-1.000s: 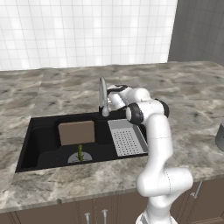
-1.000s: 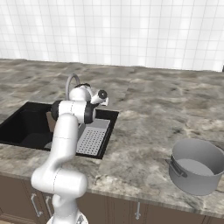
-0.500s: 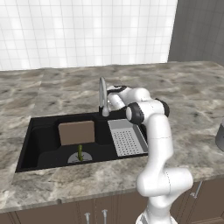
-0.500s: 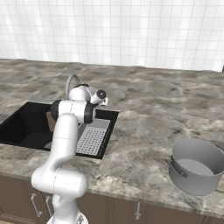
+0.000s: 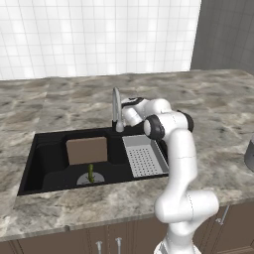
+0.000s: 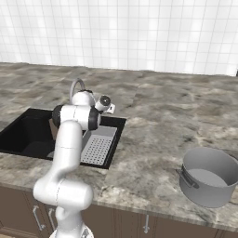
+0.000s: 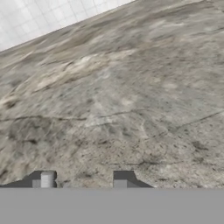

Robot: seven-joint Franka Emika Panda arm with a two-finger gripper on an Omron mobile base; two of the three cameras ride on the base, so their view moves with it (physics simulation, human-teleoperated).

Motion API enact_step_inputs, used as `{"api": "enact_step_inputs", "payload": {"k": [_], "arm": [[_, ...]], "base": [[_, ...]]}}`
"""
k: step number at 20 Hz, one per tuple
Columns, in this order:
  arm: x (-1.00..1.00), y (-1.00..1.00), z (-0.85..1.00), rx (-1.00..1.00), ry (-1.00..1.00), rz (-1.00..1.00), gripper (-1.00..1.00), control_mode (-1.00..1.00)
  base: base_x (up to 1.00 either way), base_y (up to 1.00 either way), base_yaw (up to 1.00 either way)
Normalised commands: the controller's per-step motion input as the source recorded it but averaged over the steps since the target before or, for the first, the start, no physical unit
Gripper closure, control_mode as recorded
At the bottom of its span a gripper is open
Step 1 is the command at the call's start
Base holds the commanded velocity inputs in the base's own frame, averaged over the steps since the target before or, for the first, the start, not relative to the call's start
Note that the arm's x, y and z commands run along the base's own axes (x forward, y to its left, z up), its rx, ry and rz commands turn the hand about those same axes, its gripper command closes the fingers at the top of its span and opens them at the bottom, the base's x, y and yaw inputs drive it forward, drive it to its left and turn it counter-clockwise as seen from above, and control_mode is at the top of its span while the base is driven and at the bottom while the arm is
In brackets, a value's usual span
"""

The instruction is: Dump the squash from the pot into the sink. Then turn on the water and wash the squash. Then turn off the water and put the squash back in the pot.

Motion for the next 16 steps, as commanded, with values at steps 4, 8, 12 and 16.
{"api": "enact_step_inputs", "payload": {"k": [4,8,12,16], "arm": [[-0.18,-0.80,-0.03,0.03,0.03,-0.08,1.00,-1.00],[-0.14,-0.75,-0.18,0.05,0.07,-0.07,1.00,-1.00],[-0.12,-0.76,-0.16,0.06,0.07,-0.05,1.00,-1.00],[-0.09,-0.72,-0.14,0.06,0.06,-0.04,1.00,-1.00]], "base": [[0.00,0.00,0.00],[0.00,0.00,0.00],[0.00,0.00,0.00],[0.00,0.00,0.00]]}}
